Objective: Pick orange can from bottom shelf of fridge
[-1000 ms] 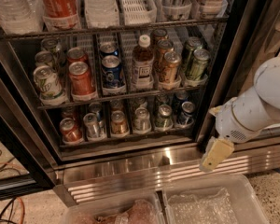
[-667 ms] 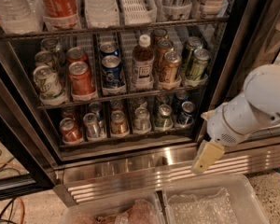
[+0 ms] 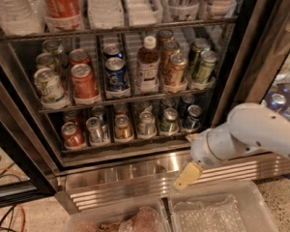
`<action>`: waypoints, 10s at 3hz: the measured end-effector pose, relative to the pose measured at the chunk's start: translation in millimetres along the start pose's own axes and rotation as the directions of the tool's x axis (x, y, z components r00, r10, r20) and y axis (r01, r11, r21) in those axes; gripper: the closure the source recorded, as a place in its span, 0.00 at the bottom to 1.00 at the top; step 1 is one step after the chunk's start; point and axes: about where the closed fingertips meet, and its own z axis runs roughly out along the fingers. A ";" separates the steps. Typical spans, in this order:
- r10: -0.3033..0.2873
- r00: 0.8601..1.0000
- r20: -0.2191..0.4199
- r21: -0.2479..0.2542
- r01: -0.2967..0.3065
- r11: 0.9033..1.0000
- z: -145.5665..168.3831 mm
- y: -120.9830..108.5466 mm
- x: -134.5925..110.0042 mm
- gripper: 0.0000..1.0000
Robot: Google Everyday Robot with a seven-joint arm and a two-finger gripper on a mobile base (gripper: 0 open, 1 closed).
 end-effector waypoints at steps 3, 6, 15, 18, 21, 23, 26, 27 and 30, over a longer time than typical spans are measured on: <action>-0.009 0.997 0.080 0.031 0.006 0.999 42.5 9.3 -18.6 0.00; 0.091 0.925 0.370 0.080 -0.129 0.988 131.0 18.6 -49.6 0.00; 0.140 0.633 0.762 0.295 -0.531 0.795 173.1 -47.5 -145.1 0.18; 0.171 0.607 0.776 0.292 -0.587 0.755 199.5 -65.1 -152.1 0.24; 0.117 0.586 0.802 0.358 -0.627 0.692 188.5 -109.2 -152.5 0.23; 0.118 0.566 0.816 0.330 -0.624 0.709 195.1 -115.2 -168.1 0.23; 0.118 0.563 0.818 0.315 -0.610 0.727 200.7 -115.9 -179.8 0.96; 0.105 0.565 0.818 0.327 -0.607 0.724 187.3 -113.4 -179.8 1.00; 0.067 0.571 0.818 0.351 -0.589 0.728 165.9 -109.3 -181.0 1.00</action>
Offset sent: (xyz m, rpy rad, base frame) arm 0.0015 0.0283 -0.0290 0.0470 -0.0069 -0.0079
